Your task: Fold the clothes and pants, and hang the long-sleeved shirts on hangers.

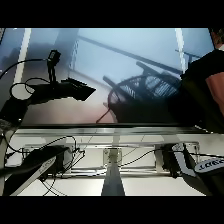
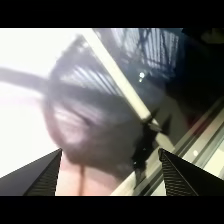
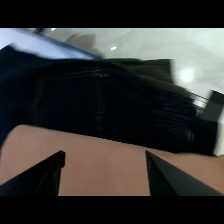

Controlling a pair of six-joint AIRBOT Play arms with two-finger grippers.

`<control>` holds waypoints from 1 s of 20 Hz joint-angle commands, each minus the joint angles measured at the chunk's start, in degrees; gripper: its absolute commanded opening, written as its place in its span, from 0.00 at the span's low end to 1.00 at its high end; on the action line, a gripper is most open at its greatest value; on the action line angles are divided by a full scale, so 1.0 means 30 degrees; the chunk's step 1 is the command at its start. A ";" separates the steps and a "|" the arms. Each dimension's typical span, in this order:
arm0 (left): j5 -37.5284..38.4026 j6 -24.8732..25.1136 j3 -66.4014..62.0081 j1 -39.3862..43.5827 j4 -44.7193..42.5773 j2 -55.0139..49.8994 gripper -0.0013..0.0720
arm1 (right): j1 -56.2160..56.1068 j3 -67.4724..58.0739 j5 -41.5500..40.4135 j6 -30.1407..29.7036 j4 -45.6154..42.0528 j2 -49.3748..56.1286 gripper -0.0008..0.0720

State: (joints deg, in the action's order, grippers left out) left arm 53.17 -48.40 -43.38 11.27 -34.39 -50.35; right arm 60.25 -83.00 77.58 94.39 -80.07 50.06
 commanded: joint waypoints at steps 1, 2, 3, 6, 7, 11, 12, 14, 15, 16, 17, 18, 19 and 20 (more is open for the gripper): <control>0.0007 0.0000 -0.0007 -0.0015 0.0044 0.0015 0.97 | -0.4320 -0.0015 -0.0911 -0.3162 0.0998 0.0605 0.66; 0.0007 0.0000 -0.0007 -0.0015 0.0044 0.0015 0.97 | -0.5792 -0.0015 -0.1362 -0.3504 0.0998 0.0707 0.53; 0.0015 0.0000 -0.0007 -0.0015 0.0044 0.0015 0.97 | -0.7337 -0.0015 -0.1996 -0.3526 0.1027 0.0758 0.33; 0.0007 0.0000 -0.0007 -0.0015 0.0044 0.0015 0.97 | -1.1570 -0.0015 -0.4328 -0.3526 0.1362 0.0750 0.05; 0.0007 0.0000 -0.0007 -0.0015 0.0044 0.0015 0.97 | -1.2925 -0.0015 -0.4852 -0.3526 0.1406 0.0750 0.05; 0.0007 0.0000 -0.0007 -0.0015 0.0044 0.0015 0.97 | -1.8462 -0.0007 -0.5668 -0.3548 0.1392 0.1042 0.05; 0.0007 0.0000 -0.0007 -0.0015 0.0044 0.0015 0.97 | -1.9737 -0.0015 -0.5654 -0.3577 0.1362 0.1253 0.05; 0.0007 0.0000 -0.0007 -0.0015 0.0044 0.0015 0.97 | -2.1995 -0.0007 -0.5632 -0.3585 0.1239 0.1705 0.05; 0.0007 0.0000 -0.0007 -0.0015 0.0044 0.0015 0.97 | -2.2943 -0.0007 -0.5632 -0.3592 0.1144 0.1938 0.05; 0.0007 0.0000 -0.0007 -0.0015 0.0044 0.0015 0.97 | -2.3824 -0.0007 -0.5617 -0.3650 0.0991 0.2215 0.05; 0.0007 0.0000 -0.0007 -0.0015 0.0044 0.0015 0.97 | -2.4487 -0.0007 -0.5574 -0.3956 0.0780 0.2484 0.05; 0.0007 0.0000 -0.0007 -0.0015 0.0044 0.0015 0.97 | -2.5055 -0.0007 -0.5544 -0.4218 0.0270 0.2776 0.05; 0.0007 0.0000 -0.0007 -0.0015 0.0044 0.0015 0.97 | -2.5412 -0.0007 -0.5479 -0.4364 -0.0182 0.3038 0.04; 0.0007 0.0000 -0.0007 -0.0015 0.0044 0.0015 0.97 | -2.5522 -0.0015 -0.5486 -0.4350 -0.0204 0.3242 0.04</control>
State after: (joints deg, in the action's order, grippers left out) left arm 53.19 -48.40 -43.38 11.27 -34.24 -50.35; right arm -11.84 -83.00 61.17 82.41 -78.41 57.87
